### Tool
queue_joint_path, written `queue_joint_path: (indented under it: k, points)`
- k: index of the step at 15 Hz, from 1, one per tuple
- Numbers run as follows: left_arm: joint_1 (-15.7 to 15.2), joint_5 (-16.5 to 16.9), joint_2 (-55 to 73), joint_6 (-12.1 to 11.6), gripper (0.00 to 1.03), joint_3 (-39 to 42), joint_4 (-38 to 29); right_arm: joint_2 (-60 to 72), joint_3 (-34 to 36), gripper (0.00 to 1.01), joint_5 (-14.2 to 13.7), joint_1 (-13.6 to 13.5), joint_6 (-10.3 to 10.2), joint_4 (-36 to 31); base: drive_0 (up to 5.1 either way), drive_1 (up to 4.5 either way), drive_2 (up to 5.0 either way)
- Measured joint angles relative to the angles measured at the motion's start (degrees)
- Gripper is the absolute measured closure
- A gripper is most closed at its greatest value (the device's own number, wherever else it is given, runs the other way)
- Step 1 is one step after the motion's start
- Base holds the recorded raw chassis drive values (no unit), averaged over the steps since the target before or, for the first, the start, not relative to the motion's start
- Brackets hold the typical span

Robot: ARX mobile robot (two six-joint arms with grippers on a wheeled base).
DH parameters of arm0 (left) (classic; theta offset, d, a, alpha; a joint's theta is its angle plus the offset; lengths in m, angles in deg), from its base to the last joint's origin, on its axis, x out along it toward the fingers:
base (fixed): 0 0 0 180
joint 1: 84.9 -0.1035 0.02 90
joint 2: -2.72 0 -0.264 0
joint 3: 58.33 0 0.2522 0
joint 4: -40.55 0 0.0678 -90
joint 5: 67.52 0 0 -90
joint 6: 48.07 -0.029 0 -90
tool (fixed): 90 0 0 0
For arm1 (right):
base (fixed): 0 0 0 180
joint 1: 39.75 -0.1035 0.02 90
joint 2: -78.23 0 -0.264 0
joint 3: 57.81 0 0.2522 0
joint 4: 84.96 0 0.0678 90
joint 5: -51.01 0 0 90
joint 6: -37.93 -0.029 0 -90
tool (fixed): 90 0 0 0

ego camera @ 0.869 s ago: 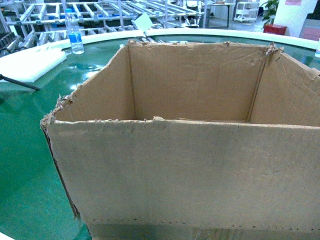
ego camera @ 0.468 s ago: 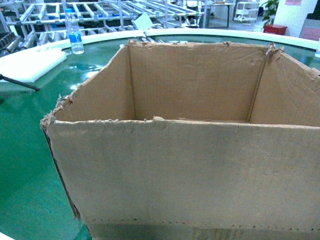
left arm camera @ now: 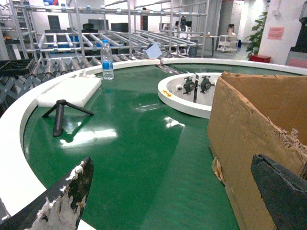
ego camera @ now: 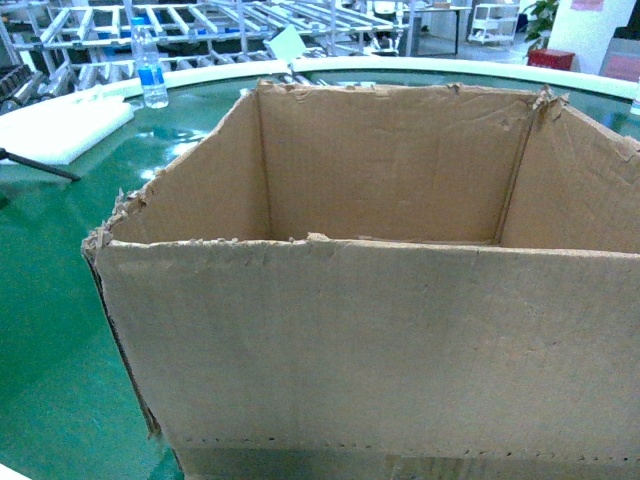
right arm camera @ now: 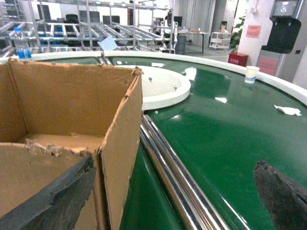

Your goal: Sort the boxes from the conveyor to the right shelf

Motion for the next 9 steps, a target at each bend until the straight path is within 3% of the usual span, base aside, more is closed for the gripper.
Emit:
queue_joint_path:
  k: [3, 5, 7, 9]
  points:
    - [0.61, 0.68, 15.58, 0.77, 0.05, -1.73, -14.14, 15.04, -2.05, 0.03, -0.02, 0.63, 0.20, -13.09, 0.0, 0.00, 0.0]
    - [4.50, 0.85, 29.44, 1.09, 0.05, -9.75, -22.88, 27.10, -8.48, 0.03, -0.59, 0.15, 0.83, -20.98, 0.0, 0.00, 0.0]
    - [6.64, 0.94, 39.54, 0.85, 0.05, -16.79, -24.79, 35.85, -14.19, 0.03, -1.46, -1.46, 1.49, -20.48, 0.0, 0.00, 0.0]
    - [7.41, 1.75, 51.63, 2.25, 0.05, -25.31, -21.81, 46.14, -21.11, 0.03, -2.84, -5.14, 1.92, -19.71, 0.0, 0.00, 0.0]
